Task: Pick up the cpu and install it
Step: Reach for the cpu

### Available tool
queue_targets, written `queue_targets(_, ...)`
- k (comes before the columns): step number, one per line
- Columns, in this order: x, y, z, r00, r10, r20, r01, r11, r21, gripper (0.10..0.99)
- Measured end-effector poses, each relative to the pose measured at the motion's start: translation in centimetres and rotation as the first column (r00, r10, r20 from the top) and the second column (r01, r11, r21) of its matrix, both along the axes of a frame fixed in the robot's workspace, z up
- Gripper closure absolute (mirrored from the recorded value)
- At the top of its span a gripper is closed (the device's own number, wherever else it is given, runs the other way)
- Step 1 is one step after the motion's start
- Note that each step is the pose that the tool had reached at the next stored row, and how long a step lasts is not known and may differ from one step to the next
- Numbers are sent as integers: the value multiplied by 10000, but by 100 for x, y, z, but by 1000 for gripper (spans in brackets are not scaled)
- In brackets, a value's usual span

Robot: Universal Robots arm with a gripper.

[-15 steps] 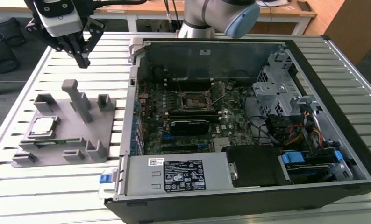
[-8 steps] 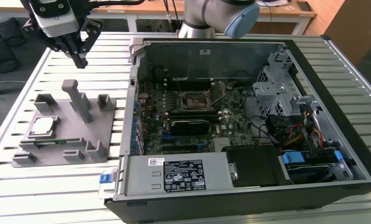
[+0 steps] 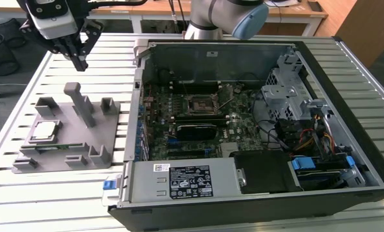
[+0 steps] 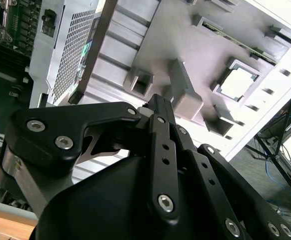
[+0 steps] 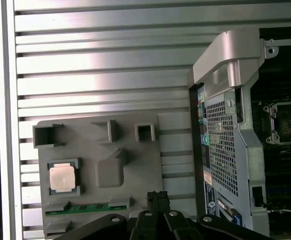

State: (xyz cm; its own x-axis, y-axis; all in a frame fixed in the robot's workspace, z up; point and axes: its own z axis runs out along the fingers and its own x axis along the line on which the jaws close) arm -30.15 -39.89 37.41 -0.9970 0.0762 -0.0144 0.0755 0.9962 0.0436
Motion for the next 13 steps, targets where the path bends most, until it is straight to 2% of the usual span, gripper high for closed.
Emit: queue_targets(13,-75,0,-13,10000,0,-13,0,10000,0,980)
